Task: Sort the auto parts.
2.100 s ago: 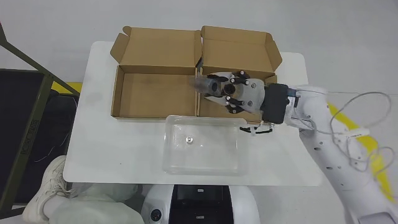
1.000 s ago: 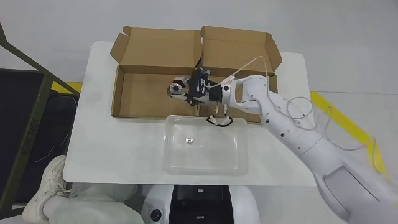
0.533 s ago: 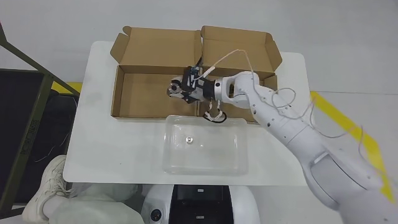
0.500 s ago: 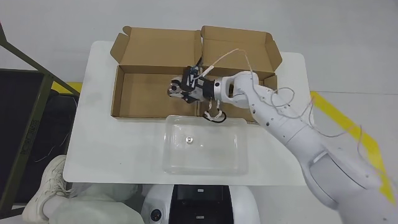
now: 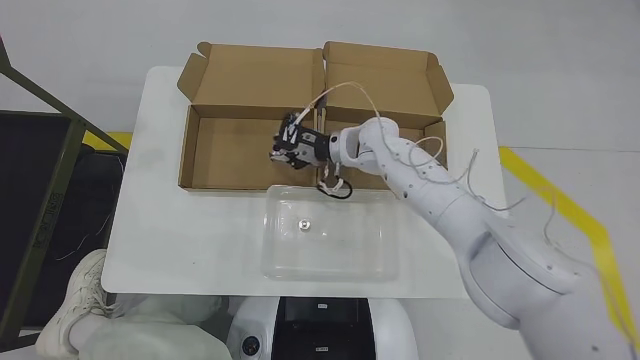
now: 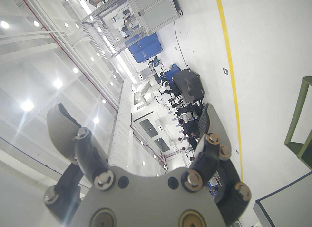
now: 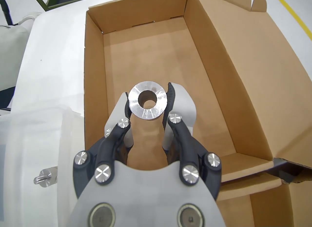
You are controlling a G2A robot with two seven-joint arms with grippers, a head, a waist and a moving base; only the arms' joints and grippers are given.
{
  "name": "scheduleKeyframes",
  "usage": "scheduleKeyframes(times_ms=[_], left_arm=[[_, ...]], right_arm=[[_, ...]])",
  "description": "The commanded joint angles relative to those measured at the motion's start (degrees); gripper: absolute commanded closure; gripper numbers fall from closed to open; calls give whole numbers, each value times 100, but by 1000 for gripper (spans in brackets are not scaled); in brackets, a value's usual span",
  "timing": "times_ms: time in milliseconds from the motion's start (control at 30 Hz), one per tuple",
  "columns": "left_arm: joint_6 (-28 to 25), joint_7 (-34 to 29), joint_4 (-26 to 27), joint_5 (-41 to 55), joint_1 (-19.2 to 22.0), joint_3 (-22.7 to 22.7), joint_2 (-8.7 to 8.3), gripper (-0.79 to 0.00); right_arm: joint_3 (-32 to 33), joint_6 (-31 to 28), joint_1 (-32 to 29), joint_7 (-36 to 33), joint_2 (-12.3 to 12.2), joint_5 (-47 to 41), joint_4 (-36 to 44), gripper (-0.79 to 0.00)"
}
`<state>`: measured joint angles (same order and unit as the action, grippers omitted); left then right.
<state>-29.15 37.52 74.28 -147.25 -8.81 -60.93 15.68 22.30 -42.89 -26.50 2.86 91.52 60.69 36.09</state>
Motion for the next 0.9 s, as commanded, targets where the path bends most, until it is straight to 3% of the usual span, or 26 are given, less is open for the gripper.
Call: scheduleKeyframes(times_ms=[0, 500, 633, 867], left_arm=[[0, 0, 0, 0, 0, 0, 0, -785], [0, 0, 0, 0, 0, 0, 0, -785], [0, 0, 0, 0, 0, 0, 0, -785], [0, 0, 0, 0, 0, 0, 0, -785]], right_arm=[[-41, 17, 19, -18, 104, 17, -166, 0], [-161, -5, 178, 4, 672, 165, -1102, 0], [-154, -39, 221, -2, 770, 198, -1293, -209], [-130, -118, 270, -14, 908, 247, -1543, -345]])
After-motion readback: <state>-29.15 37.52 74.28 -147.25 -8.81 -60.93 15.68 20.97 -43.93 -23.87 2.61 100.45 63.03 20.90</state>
